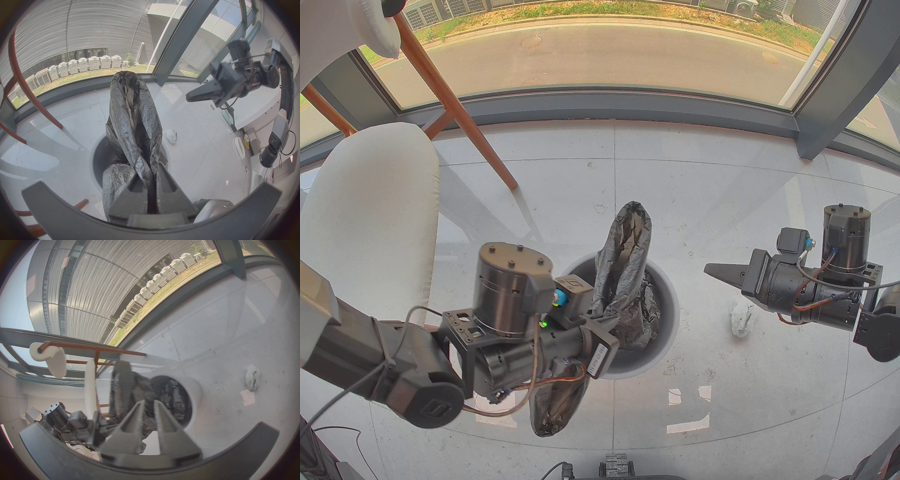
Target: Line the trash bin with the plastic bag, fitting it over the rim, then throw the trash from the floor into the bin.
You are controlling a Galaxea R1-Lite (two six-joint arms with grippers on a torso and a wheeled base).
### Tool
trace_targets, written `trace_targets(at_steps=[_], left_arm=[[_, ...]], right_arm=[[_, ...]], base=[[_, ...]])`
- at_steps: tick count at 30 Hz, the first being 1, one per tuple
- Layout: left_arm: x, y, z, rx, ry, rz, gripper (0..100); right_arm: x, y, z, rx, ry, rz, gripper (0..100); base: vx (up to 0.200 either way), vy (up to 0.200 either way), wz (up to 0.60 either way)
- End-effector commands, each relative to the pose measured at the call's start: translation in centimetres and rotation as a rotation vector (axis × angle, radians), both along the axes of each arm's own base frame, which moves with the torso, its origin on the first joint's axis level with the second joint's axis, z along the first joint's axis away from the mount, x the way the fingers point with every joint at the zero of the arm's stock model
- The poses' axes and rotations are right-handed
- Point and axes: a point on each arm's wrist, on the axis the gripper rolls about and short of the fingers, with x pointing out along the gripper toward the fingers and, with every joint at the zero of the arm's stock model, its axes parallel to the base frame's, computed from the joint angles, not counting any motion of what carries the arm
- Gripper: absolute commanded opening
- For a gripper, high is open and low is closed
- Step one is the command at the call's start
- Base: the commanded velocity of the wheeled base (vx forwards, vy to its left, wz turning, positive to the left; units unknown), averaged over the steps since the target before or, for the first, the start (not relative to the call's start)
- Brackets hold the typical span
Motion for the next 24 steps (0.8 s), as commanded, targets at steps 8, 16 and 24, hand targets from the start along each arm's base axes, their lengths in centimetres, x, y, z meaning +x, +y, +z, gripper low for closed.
trace_targets(at_steps=[8, 16, 24], left_arm=[[-1.1, -2.3, -1.0, 0.027, 0.005, -0.019, 0], [-1.0, -2.4, -0.8, 0.009, 0.009, 0.011, 0], [-0.9, -2.3, -0.8, 0.008, 0.008, 0.037, 0]], right_arm=[[1.1, 4.3, -1.0, -0.053, -0.002, 0.028, 100], [2.5, 4.3, -2.1, -0.080, 0.017, -0.016, 100], [3.3, 4.7, -2.7, -0.112, 0.010, -0.036, 100]], base=[[0.000, 0.000, 0.00], [0.000, 0.000, 0.00], [0.000, 0.000, 0.00]])
